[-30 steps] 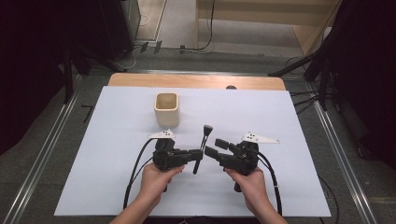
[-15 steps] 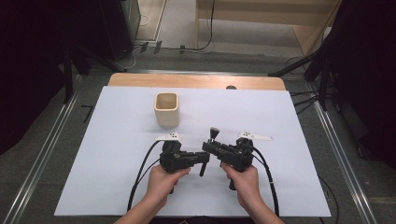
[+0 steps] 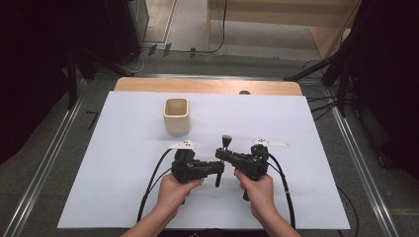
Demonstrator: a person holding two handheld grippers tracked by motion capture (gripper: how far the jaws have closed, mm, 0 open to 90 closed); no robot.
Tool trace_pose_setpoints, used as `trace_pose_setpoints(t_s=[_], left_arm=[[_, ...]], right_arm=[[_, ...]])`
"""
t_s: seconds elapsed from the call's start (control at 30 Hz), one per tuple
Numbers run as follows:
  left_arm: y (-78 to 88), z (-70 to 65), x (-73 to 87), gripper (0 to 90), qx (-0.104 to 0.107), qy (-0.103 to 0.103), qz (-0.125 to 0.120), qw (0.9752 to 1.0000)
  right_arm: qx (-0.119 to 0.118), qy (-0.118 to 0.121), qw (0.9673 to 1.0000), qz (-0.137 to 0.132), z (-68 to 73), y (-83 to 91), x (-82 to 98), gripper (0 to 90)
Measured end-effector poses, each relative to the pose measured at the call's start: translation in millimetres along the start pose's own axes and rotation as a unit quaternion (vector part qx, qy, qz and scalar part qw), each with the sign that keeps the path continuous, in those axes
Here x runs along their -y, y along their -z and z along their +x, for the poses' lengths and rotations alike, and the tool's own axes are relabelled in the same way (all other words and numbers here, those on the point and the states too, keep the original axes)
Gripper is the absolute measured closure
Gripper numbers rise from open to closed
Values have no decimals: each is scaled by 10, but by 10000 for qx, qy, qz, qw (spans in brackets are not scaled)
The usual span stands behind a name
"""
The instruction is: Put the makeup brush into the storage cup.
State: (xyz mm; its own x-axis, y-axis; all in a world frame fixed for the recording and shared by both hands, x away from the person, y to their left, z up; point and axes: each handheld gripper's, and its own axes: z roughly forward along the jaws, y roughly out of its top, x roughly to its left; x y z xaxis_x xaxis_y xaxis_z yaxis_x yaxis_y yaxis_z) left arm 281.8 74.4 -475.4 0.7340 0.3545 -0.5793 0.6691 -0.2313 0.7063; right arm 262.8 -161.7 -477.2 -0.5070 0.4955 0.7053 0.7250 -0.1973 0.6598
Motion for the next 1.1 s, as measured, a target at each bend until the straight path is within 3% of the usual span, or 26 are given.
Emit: trace_pose_setpoints(t_s=[0.07, 0.23, 0.4, 0.57, 0.7, 0.87, 1.0, 1.1], left_arm=[[2, -5, -19, 618, -100, -157, 31, 9998], [-4, 47, -68, 377, 44, -251, 379, 9990], [1, 77, -89, 311, 105, -348, 586, 9976], [28, 103, -126, 313, 380, -297, 637, 9968], [23, 142, -155, 390, 774, -222, 713, 9942], [-2, 128, -147, 511, 860, -248, 782, 9929], [-27, 123, -132, 576, 734, -270, 879, 9931], [-20, 130, -139, 643, 898, -154, 793, 9927]], right_arm=[[7, 32, 10000, 4, 4, 4, -4, 779], [-65, 74, 9999, 93, -4, 6, -16, 779], [-130, 165, 9997, 153, 0, -7, -22, 779], [-235, 231, 9992, 220, -5, -19, -23, 778], [-394, 318, 9985, 220, 2, -31, -18, 778], [-461, 326, 9982, 219, 9, -42, -12, 778], [-507, 340, 9979, 209, 8, -44, -10, 778], [-529, 352, 9977, 217, 15, -48, -6, 778]])
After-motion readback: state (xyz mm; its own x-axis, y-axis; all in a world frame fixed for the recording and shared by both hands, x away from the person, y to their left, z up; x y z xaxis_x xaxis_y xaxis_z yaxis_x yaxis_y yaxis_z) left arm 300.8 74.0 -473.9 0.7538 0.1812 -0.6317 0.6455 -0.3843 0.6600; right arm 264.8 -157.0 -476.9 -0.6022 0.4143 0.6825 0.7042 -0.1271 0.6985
